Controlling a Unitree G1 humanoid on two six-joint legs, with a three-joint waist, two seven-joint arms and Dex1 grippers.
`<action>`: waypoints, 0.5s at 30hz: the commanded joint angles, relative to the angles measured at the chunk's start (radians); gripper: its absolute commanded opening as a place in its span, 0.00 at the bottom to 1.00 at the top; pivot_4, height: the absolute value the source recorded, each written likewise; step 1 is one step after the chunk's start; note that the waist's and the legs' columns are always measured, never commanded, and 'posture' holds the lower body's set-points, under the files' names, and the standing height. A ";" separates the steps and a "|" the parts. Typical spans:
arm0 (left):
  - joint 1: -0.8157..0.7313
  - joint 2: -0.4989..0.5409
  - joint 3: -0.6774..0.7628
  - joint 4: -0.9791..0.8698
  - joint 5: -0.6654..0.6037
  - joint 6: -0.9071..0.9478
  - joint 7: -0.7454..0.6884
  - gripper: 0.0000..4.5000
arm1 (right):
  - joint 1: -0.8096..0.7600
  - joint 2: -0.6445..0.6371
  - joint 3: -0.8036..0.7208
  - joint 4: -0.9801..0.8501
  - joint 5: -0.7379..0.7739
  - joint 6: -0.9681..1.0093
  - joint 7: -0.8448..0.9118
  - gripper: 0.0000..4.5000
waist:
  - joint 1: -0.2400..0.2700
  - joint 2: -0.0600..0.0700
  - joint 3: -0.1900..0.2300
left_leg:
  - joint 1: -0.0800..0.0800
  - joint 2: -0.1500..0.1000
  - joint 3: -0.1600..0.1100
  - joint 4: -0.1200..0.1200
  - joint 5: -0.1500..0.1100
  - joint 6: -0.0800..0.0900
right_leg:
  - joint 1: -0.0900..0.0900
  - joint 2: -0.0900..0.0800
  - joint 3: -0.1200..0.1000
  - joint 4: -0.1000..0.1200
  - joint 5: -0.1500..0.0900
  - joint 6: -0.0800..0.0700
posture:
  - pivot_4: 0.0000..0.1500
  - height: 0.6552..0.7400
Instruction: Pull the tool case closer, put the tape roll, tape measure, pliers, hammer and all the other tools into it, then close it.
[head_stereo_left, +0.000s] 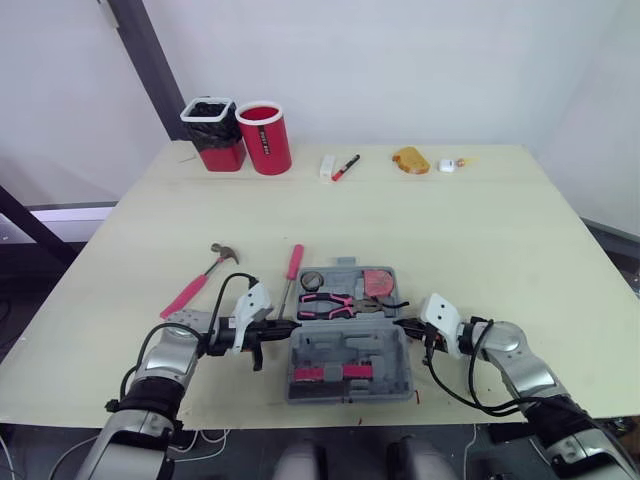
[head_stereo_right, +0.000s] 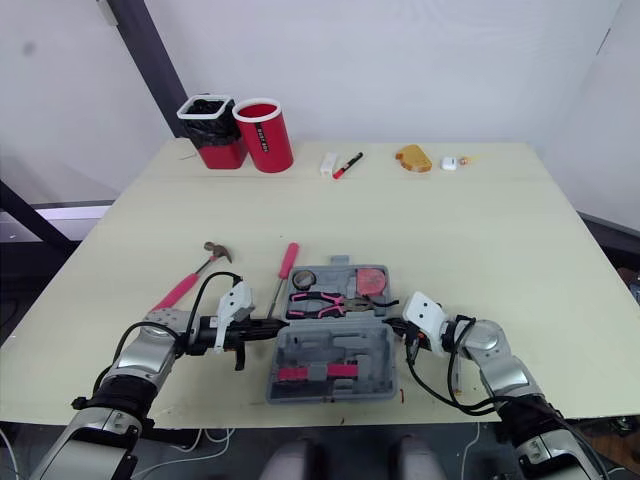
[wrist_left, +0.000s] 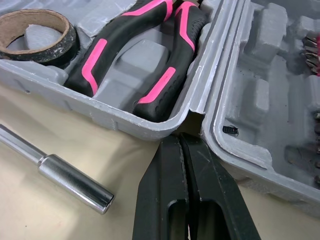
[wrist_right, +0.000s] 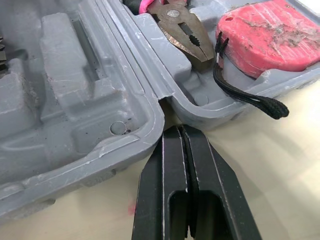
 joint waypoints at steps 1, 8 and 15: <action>-0.018 -0.017 -0.012 -0.028 -0.011 -0.020 -0.019 0.02 | -0.026 0.020 -0.001 -0.026 0.013 -0.049 -0.009 0.00 | 0.000 0.000 0.000 | 0.000 0.000 0.000 0.000 0.000 0.000 | 0.000 0.000 0.000 0.000 0.000 0.000 | 1.00 1.00; -0.018 -0.020 -0.014 -0.031 -0.010 -0.018 -0.019 0.02 | -0.030 0.018 0.000 -0.014 0.012 -0.057 -0.012 0.00 | 0.000 0.000 0.000 | 0.000 0.000 0.000 0.000 0.000 0.000 | 0.000 0.000 0.000 0.000 0.000 0.000 | 1.00 1.00; -0.019 -0.022 -0.015 -0.031 -0.009 -0.018 -0.019 0.02 | -0.014 0.013 0.010 -0.034 0.023 -0.024 0.023 0.00 | 0.000 0.000 0.000 | 0.000 0.000 0.000 0.000 0.000 0.000 | 0.000 0.000 0.000 0.000 0.000 0.000 | 1.00 1.00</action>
